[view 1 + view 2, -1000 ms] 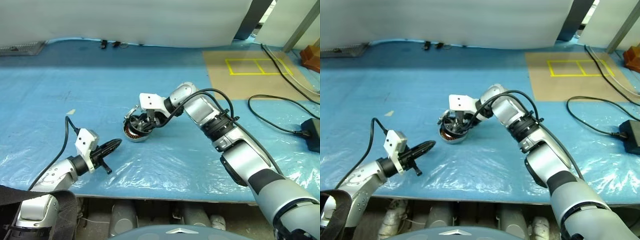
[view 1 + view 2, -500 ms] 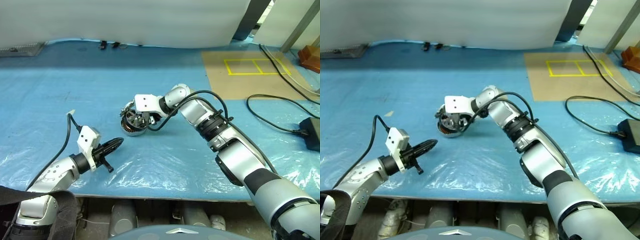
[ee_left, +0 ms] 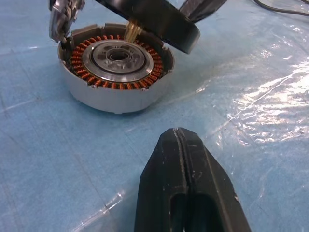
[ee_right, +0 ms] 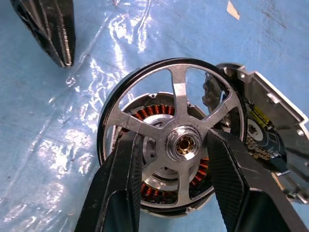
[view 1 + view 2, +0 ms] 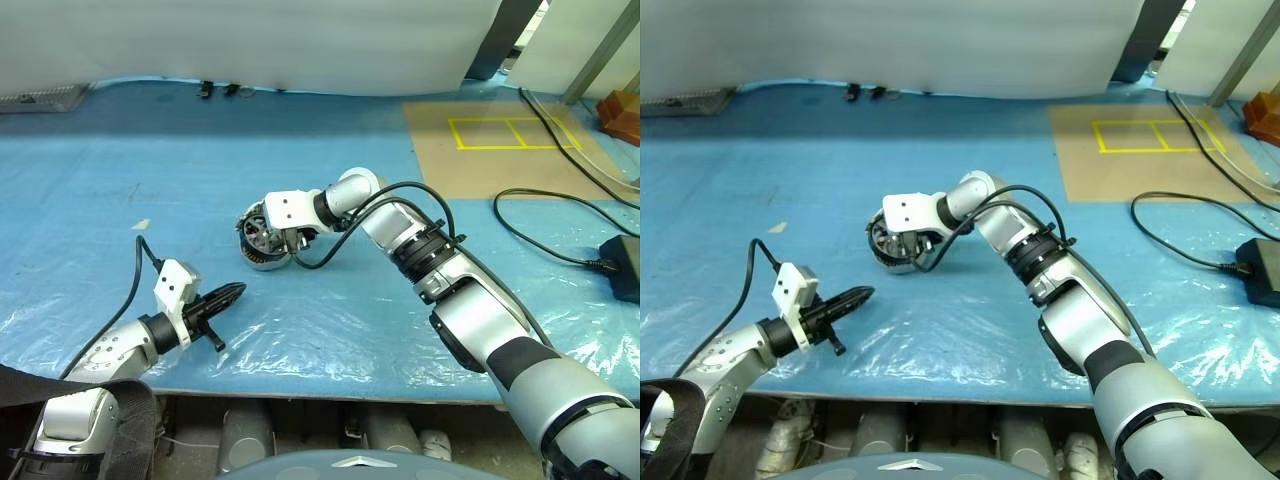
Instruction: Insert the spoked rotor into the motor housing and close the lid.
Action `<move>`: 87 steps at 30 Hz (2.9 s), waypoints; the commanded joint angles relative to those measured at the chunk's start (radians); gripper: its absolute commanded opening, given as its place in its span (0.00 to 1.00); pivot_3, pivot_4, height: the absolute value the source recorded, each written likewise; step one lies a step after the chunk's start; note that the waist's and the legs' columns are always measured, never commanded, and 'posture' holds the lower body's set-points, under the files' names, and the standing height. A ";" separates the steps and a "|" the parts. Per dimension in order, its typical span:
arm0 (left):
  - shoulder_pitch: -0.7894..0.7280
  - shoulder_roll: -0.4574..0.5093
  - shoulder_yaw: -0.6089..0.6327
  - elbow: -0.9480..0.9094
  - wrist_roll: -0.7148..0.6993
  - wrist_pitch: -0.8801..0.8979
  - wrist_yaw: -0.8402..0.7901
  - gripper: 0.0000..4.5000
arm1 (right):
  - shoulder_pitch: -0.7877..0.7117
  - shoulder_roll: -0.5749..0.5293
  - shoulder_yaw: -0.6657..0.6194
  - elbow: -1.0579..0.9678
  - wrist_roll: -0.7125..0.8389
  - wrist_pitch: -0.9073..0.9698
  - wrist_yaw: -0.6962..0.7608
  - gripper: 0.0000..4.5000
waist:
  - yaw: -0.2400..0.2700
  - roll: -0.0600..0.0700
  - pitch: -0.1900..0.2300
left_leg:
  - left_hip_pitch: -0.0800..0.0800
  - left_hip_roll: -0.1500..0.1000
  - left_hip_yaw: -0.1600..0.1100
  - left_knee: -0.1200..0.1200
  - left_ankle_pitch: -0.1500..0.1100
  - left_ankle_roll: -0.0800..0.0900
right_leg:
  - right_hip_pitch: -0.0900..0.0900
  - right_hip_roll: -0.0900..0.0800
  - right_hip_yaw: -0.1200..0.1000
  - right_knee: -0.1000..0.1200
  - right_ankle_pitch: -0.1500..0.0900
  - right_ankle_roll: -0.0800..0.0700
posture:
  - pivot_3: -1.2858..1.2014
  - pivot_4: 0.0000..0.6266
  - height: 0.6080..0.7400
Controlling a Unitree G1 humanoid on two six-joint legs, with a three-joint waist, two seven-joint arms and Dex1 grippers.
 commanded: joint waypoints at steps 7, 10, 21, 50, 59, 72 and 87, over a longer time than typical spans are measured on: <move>0.012 -0.011 -0.011 0.034 0.020 -0.077 -0.028 0.00 | -0.010 0.009 0.004 0.049 -0.059 -0.122 -0.083 0.36 | -0.001 0.000 0.000 | 0.000 0.000 0.000 0.000 0.000 0.000 | 0.000 0.000 0.000 0.000 0.000 0.000 | 0.52 0.24 1.00; 0.018 -0.012 -0.013 0.040 0.025 -0.086 -0.029 0.00 | 0.004 0.020 -0.001 0.041 -0.049 -0.102 -0.071 0.36 | -0.001 0.000 0.000 | 0.000 0.000 0.000 0.000 0.000 0.000 | 0.000 0.000 0.000 0.000 0.000 0.000 | 0.52 0.24 1.00; 0.016 -0.017 -0.005 0.022 0.024 -0.074 -0.018 0.00 | 0.021 0.031 0.014 0.069 -0.076 -0.089 -0.080 0.36 | -0.001 0.000 0.000 | 0.001 0.000 0.000 0.000 0.000 0.000 | 0.000 0.000 0.000 0.000 0.000 0.000 | 0.52 0.24 1.00; -0.038 -0.019 -0.023 -0.035 0.011 -0.003 0.017 0.00 | 0.069 0.116 -0.239 -0.022 0.201 0.346 -0.081 0.17 | 0.001 0.000 0.000 | 0.000 0.000 0.000 0.000 0.000 0.000 | 0.000 0.000 0.000 0.000 0.000 0.000 | 0.52 0.24 1.00; -0.076 -0.003 -0.016 -0.074 -0.005 0.054 0.047 0.00 | 0.135 0.164 -0.251 0.077 0.178 0.334 -0.261 0.00 | 0.001 0.000 0.000 | 0.000 0.000 0.000 0.000 0.002 -0.004 | 0.000 0.000 0.000 0.000 0.000 0.000 | 0.52 0.24 1.00; -0.074 0.005 -0.003 -0.042 0.007 0.030 0.034 0.00 | 0.181 0.161 -0.266 0.038 0.232 0.329 -0.245 0.00 | 0.001 0.002 -0.002 | 0.017 -0.001 0.000 -0.003 0.000 0.000 | 0.016 -0.001 0.001 -0.002 -0.001 0.001 | 0.52 0.24 1.00; -0.067 0.001 -0.017 -0.012 0.016 -0.010 0.020 0.00 | 0.234 0.141 -0.142 0.050 0.130 0.335 -0.254 0.00 | 0.000 0.002 -0.002 | 0.016 -0.001 0.000 -0.004 0.000 -0.001 | 0.015 0.000 0.001 -0.003 -0.001 0.001 | 0.52 0.24 1.00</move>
